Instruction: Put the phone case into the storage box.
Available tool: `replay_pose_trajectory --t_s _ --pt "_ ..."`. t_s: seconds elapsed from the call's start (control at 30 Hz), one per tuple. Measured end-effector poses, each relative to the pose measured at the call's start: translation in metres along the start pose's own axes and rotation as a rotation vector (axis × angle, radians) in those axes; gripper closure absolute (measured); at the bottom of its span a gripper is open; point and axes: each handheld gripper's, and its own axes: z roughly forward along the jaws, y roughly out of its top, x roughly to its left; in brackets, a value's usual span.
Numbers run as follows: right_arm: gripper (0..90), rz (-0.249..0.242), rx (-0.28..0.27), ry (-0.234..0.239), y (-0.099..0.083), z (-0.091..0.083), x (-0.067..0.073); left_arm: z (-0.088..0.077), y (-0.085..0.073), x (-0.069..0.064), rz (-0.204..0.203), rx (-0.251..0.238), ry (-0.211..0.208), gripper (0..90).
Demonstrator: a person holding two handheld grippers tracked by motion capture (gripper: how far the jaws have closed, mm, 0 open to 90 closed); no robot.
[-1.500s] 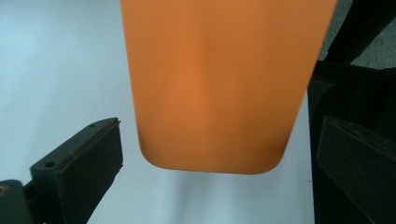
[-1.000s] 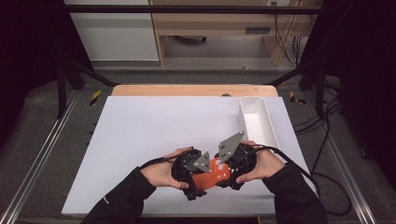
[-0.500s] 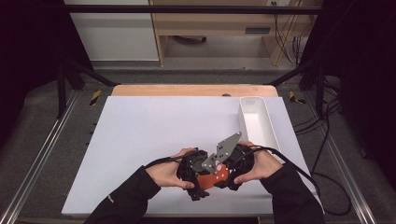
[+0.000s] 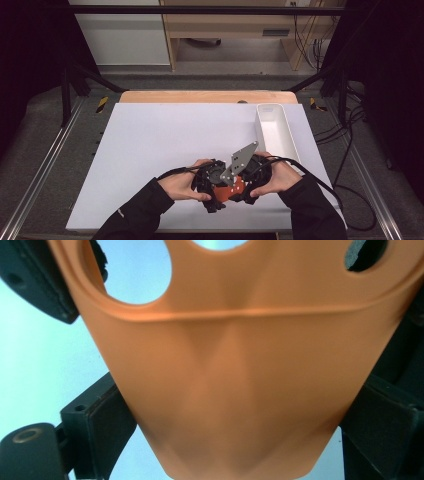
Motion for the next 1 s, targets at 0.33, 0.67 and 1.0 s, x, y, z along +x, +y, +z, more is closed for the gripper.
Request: replay_pose_trajectory --t_s 0.33,0.67,1.0 --pt "16.0 0.000 -0.001 0.008 0.0001 -0.0004 0.0008 0.0016 0.0014 -0.0006 0.019 0.014 0.006 12.7" --pt "15.8 -0.014 -0.008 -0.002 0.0001 0.0001 0.0011 0.0008 0.0001 -0.0016 0.016 0.012 0.034 13.7" --pt "15.2 -0.025 -0.025 -0.017 0.0008 -0.0007 0.0018 -0.0007 -0.0002 0.0004 0.036 0.019 0.038 14.1"
